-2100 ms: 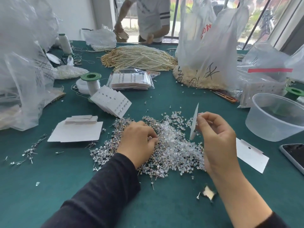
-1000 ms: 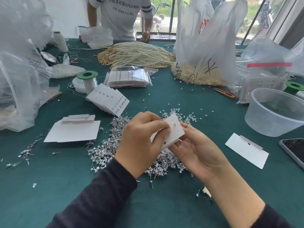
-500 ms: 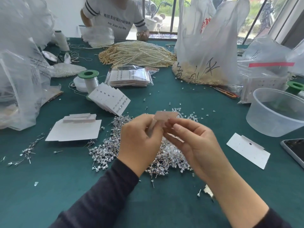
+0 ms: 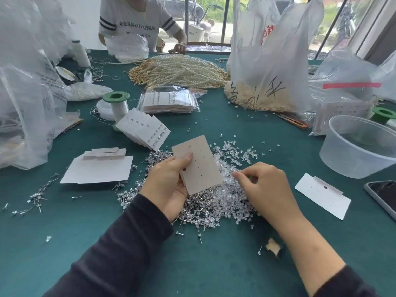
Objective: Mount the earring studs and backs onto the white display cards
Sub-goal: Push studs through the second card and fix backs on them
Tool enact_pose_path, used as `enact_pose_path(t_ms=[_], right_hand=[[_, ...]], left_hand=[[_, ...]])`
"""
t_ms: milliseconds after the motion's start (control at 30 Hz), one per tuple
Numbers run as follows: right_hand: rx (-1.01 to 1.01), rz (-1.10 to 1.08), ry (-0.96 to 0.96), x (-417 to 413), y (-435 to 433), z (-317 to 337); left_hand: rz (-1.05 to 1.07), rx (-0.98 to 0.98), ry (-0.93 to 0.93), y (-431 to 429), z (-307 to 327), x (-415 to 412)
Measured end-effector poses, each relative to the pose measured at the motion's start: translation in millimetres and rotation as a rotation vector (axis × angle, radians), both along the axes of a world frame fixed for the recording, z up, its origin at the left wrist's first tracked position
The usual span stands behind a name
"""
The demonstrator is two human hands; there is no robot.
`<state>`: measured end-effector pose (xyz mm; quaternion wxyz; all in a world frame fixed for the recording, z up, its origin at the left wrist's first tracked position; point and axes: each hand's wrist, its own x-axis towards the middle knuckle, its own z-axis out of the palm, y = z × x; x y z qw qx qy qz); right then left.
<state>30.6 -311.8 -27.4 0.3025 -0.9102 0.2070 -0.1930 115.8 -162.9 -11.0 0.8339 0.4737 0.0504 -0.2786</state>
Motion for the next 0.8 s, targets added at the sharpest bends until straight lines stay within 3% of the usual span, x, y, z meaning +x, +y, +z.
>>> enact_pose_path(t_ms=[133, 467, 800], right_hand=[[0.052, -0.023, -0.072, -0.1, -0.7, 0.6], [0.456, -0.027, -0.3, -0.9, -2.4, 7.4], [0.482, 0.079, -0.349, -2.5, 17.5, 8.9]], left_hand=[[0.002, 0.083, -0.051, -1.5, -2.3, -0.8], [0.066, 0.357, -0.327, -8.4, -7.6, -11.0], [0.032, 0.516, -0.488, -17.7, -15.6, -22.7]])
